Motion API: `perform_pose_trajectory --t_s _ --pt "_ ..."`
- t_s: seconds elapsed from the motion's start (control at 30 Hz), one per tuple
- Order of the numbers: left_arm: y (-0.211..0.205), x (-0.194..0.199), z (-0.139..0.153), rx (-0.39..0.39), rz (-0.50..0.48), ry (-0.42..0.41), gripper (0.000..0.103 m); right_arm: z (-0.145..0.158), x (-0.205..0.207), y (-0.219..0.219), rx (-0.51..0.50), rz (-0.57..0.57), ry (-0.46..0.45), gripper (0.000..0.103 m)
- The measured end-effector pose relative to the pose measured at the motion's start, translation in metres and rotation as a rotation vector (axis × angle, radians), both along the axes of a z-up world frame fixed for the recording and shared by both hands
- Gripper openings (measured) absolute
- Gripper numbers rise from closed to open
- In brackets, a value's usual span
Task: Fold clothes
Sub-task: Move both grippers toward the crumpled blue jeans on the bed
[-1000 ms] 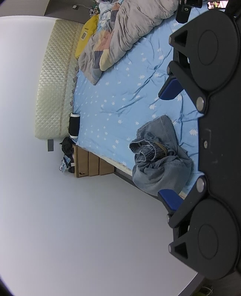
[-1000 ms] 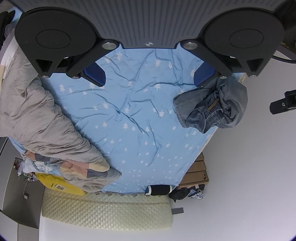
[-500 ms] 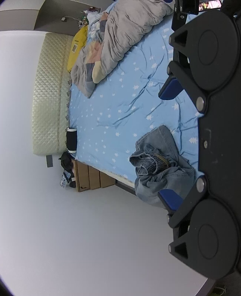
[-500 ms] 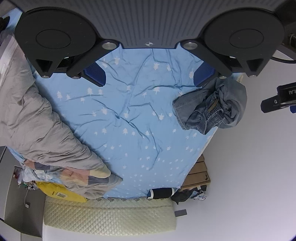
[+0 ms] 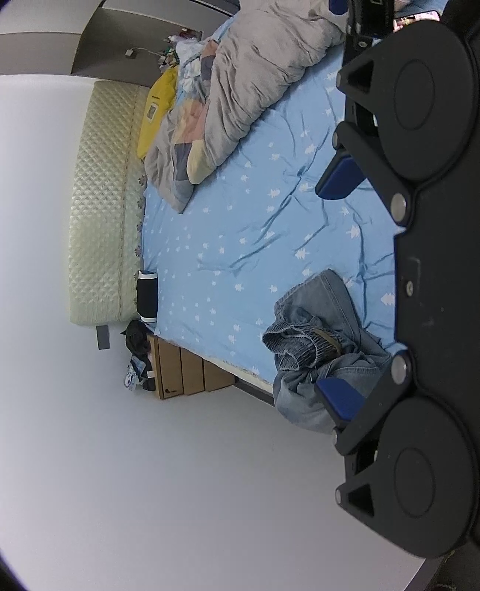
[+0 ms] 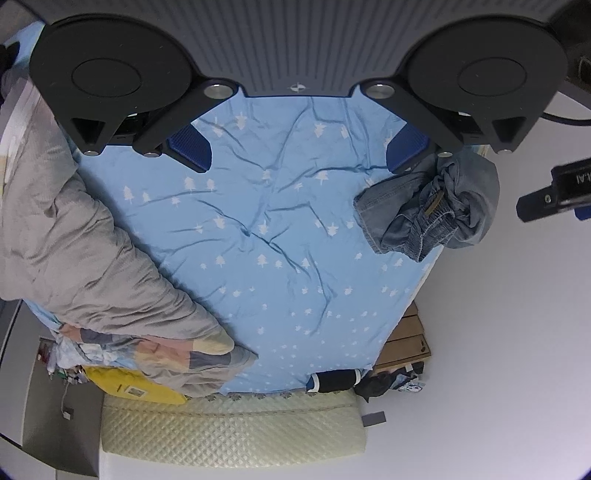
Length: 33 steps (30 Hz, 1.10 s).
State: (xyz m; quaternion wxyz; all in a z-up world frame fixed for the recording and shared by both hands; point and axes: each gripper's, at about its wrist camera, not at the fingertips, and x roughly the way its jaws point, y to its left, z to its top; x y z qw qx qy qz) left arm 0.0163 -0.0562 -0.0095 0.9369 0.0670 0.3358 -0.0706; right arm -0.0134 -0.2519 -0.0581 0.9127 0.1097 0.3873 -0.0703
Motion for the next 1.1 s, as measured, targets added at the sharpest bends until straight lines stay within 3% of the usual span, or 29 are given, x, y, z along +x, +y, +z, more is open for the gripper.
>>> perform_pose_trajectory --t_s 0.63,1.0,1.1 --pt "-0.004 0.000 -0.004 0.001 0.010 0.014 0.103 -0.010 0.000 0.002 0.010 -0.016 -0.009 0.102" --pt "-0.012 -0.010 0.004 0.017 0.122 0.009 0.103 -0.009 -0.003 -0.017 0.030 0.039 -0.026 0.100" --pt "-0.017 -0.011 0.006 0.026 0.147 0.014 0.103 -0.008 -0.006 -0.019 -0.019 0.054 -0.063 0.100"
